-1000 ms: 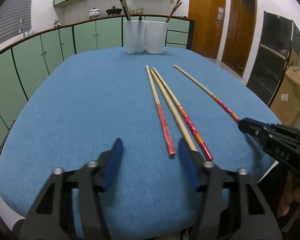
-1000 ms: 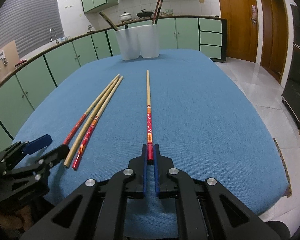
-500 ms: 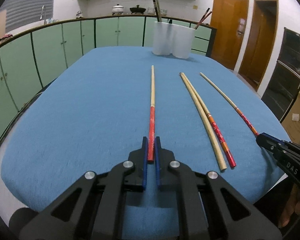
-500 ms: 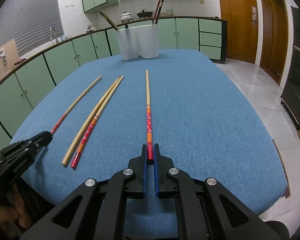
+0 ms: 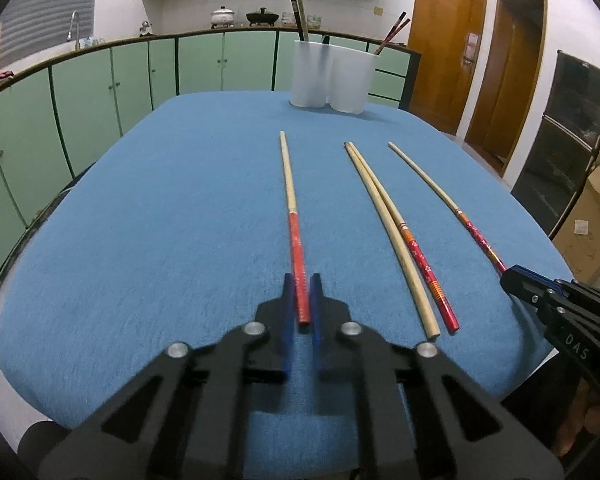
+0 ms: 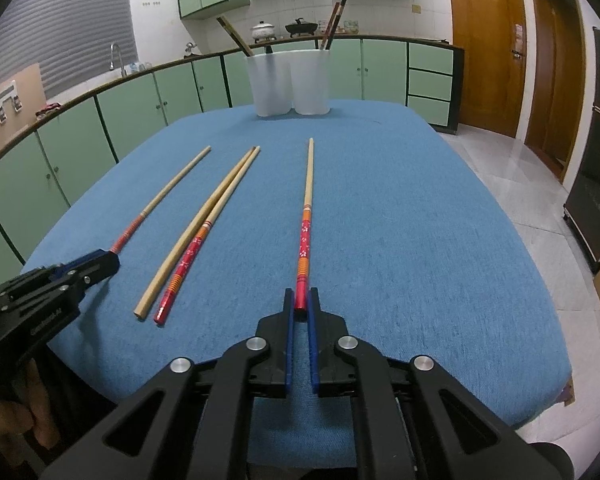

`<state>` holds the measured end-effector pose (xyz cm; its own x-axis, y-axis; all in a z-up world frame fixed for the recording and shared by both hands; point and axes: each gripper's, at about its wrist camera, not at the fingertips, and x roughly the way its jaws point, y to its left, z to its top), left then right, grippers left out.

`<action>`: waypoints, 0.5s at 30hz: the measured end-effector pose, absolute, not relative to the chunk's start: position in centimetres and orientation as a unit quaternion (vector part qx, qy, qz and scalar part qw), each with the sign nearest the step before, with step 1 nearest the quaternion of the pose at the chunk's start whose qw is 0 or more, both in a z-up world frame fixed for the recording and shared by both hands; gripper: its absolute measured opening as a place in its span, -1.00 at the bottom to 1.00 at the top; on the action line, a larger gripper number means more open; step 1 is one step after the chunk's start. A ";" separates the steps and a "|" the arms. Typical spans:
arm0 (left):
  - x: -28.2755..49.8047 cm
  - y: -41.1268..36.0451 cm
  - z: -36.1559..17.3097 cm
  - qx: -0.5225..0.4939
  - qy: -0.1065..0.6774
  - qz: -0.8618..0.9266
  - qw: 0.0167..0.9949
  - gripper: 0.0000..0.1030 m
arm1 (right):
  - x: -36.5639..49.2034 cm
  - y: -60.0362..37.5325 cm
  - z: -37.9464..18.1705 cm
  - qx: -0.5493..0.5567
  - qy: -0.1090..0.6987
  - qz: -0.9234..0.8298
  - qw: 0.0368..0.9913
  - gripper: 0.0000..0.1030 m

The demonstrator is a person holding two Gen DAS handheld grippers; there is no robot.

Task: Organize utensils
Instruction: 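Lift and carry both chopsticks over the white holder with both tools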

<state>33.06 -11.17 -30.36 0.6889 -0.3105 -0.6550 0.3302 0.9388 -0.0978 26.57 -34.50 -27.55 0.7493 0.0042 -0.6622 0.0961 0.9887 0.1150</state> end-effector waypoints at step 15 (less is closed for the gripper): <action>32.0 -8.8 -19.4 -0.011 0.319 -0.161 0.934 -0.90 | 24.0 -35.4 -17.5 0.077 0.283 -0.020 0.956 -0.89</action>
<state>31.99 -8.77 -19.45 0.7449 -0.3084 -0.5916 0.2939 0.9478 -0.1240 24.05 -35.36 -17.49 0.8386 0.0061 -0.5447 0.0808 0.9875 0.1356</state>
